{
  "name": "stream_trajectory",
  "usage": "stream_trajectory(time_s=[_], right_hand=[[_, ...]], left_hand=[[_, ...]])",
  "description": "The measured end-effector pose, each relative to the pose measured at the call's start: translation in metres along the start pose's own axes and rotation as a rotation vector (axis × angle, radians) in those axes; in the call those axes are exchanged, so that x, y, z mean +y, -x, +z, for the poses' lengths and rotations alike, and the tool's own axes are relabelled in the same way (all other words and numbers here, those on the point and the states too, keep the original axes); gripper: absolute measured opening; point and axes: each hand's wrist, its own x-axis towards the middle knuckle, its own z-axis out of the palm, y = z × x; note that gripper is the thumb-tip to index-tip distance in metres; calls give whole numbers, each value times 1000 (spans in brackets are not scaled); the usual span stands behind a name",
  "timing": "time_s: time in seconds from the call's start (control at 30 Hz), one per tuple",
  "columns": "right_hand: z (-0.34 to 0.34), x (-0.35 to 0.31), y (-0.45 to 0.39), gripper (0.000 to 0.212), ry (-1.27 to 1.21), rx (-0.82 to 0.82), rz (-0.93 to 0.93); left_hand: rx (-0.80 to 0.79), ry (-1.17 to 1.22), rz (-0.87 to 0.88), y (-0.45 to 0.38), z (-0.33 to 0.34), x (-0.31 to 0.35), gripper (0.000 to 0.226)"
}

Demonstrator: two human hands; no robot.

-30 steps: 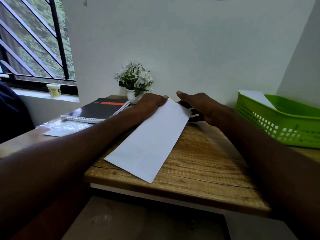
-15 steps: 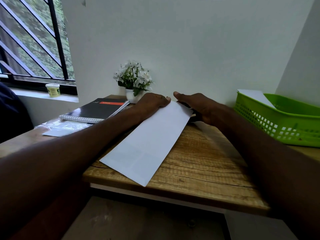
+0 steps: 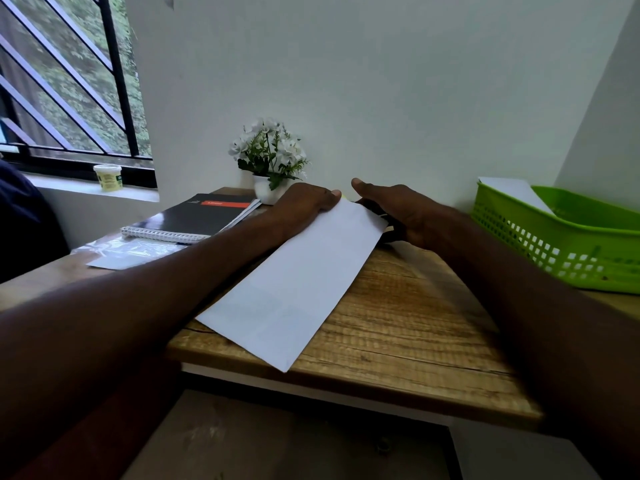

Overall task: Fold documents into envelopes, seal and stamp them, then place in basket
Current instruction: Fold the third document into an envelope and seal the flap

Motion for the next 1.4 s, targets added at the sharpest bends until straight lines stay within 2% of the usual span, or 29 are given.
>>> stream_trajectory(time_s=[0.23, 0.33, 0.43, 0.57, 0.77, 1.0, 1.1, 1.2, 1.4], right_hand=[[2, 0, -2, 57, -3, 14, 2], [5, -1, 0, 42, -36, 32, -17], [5, -1, 0, 23, -85, 20, -43], [2, -2, 1, 28, -163, -1, -43], [4, -3, 4, 25, -237, -32, -66], [5, -3, 6, 23, -206, -92, -57], [7, -3, 6, 31, -220, -65, -58], [6, -2, 5, 21, -224, -39, -79], [7, -2, 4, 21, -256, -31, -112]], left_hand=[[25, 18, -31, 0, 0, 0, 40], [50, 53, -54, 0, 0, 3, 26], [107, 63, -111, -2, -3, 2, 30], [111, 211, -184, 3, -4, 4, 15], [91, 330, -223, 6, -4, 6, 17], [101, 281, -162, 7, -4, 9, 24], [140, 316, -200, 6, -5, 9, 24], [145, 353, -238, 5, -5, 9, 22], [95, 361, -262, 4, -3, 5, 45]])
